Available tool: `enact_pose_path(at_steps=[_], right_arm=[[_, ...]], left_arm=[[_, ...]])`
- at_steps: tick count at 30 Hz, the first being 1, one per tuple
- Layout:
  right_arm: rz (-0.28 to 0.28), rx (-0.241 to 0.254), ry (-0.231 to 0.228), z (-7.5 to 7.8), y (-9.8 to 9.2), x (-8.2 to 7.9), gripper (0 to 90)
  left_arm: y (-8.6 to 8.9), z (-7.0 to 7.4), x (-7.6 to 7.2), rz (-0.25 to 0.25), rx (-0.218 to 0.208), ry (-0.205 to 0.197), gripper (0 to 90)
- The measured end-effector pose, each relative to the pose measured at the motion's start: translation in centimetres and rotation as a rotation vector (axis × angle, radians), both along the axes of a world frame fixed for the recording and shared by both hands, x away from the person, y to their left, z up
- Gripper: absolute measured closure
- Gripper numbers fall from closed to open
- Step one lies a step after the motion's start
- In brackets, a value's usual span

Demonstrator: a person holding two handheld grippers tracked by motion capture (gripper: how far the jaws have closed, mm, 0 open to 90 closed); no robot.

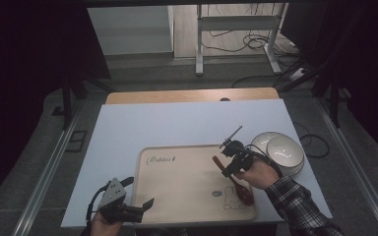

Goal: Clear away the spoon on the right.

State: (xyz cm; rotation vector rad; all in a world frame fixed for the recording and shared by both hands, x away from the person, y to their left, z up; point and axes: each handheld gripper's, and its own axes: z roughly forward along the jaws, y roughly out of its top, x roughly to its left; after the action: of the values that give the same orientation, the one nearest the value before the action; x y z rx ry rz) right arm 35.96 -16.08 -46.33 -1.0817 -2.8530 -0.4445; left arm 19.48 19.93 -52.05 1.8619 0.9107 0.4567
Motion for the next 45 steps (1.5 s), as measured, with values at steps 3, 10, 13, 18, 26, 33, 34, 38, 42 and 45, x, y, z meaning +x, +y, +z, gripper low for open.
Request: enact_pose_path(at_steps=[3,10,13,18,26,33,34,38,42,45], right_arm=[[0.002,0.007,0.004,-1.0,0.1,0.0,78.4],[0.011,0.014,-0.039,-1.3,-0.2,-0.1,70.3],[0.026,0.048,-0.088,-0.8,-0.4,-0.6,65.2],[0.054,0.089,-0.139,-0.6,-0.4,-1.6,68.1],[0.12,0.157,-0.228,-1.2,-0.3,-3.4,89.7],[0.128,0.164,-0.247,-2.8,-0.6,-4.1,90.0],[0.128,0.159,-0.249,-3.0,-0.6,-4.1,90.0],[0.126,0.151,-0.254,-3.3,-0.7,-4.2,90.0],[0.113,0.138,-0.262,-3.6,-0.9,-4.1,90.0],[0.102,0.137,-0.255,-3.7,-1.1,-4.0,90.0]], left_arm=[[0.0,0.0,0.0,0.0,0.0,0.0,0.0],[0.0,0.0,0.0,0.001,0.003,0.0,0.0],[0.0,0.0,0.0,0.002,0.002,0.0,0.0],[0.0,0.0,0.0,0.002,0.002,-0.002,0.0],[0.0,0.0,0.0,0.002,0.002,-0.004,0.0],[0.0,0.0,0.0,0.002,0.002,-0.004,0.0],[0.0,0.0,0.0,0.002,0.002,-0.005,0.0],[0.0,0.0,0.0,0.001,0.002,-0.004,0.0],[0.0,0.0,0.0,0.001,0.001,-0.005,0.0],[0.0,0.0,0.0,0.001,0.001,-0.004,0.0]])
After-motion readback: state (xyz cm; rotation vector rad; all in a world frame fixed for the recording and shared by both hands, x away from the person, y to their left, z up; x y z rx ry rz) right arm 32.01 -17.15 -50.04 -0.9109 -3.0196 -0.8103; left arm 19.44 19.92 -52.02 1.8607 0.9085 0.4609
